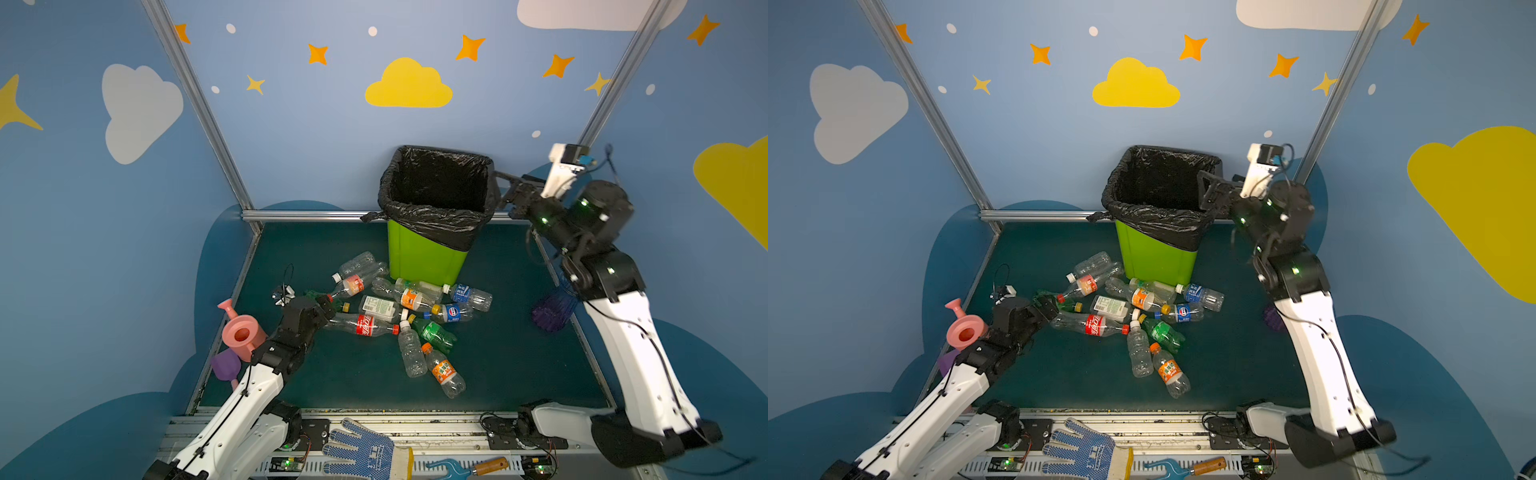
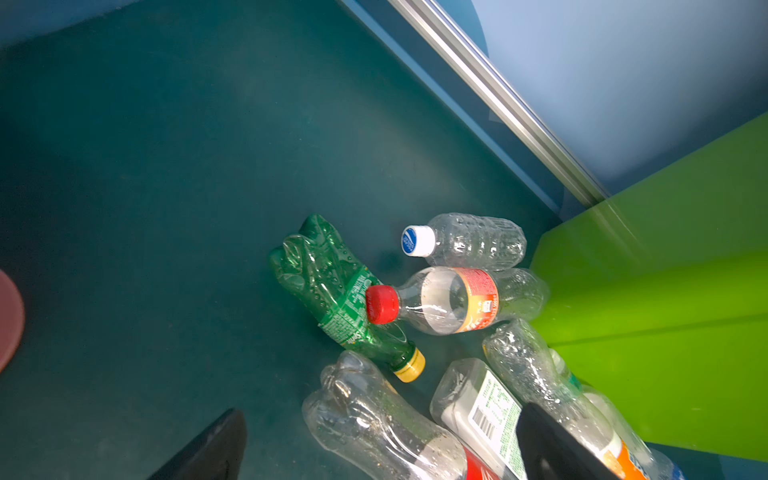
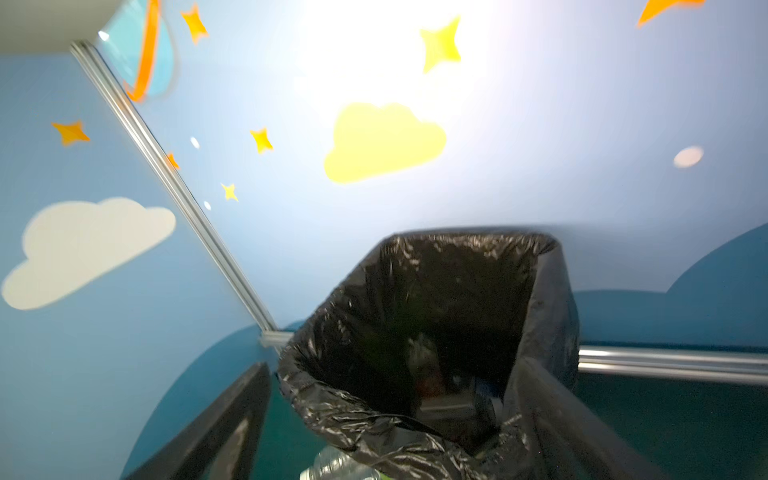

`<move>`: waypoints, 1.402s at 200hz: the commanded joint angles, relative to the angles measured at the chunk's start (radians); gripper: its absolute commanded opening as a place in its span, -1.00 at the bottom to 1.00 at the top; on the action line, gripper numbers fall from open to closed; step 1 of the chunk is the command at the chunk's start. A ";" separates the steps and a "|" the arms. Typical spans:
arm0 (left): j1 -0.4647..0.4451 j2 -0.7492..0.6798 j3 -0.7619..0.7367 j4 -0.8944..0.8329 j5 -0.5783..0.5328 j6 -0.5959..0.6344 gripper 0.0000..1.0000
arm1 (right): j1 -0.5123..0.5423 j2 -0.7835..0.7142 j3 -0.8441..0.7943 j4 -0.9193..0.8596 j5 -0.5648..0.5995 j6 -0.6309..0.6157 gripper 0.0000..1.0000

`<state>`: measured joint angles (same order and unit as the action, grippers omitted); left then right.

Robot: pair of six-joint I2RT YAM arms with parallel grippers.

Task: Throw the plastic bottles in the bin
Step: 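Lift the orange-capped bottle with the right gripper and drop it into the bin, then withdraw the right gripper while the left gripper grasps the clear Coca-Cola bottle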

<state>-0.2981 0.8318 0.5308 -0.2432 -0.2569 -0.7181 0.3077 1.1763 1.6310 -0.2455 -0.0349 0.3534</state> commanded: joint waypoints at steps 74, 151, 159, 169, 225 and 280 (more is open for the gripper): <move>0.104 0.130 0.041 0.012 0.088 -0.020 1.00 | -0.180 -0.355 -0.822 0.012 0.080 0.192 0.88; 0.128 0.255 0.091 0.038 0.317 -0.057 0.98 | -0.225 -0.527 -1.227 0.013 -0.013 0.382 0.88; 0.119 0.267 0.106 -0.004 0.314 -0.081 1.00 | -0.226 -0.525 -1.244 0.017 -0.016 0.398 0.88; 0.097 0.269 0.111 -0.048 0.294 -0.130 1.00 | -0.226 -0.525 -1.264 0.030 -0.021 0.411 0.88; -0.132 0.240 0.037 0.032 0.181 -0.466 1.00 | -0.229 -0.504 -1.266 0.040 -0.016 0.411 0.88; -0.234 0.299 0.021 0.097 0.125 -0.676 0.98 | -0.234 -0.480 -1.261 0.027 -0.019 0.407 0.88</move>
<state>-0.5121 1.1061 0.5663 -0.1837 -0.0772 -1.2636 0.0799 0.6930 0.3496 -0.2214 -0.0471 0.7563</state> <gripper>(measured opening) 0.993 0.939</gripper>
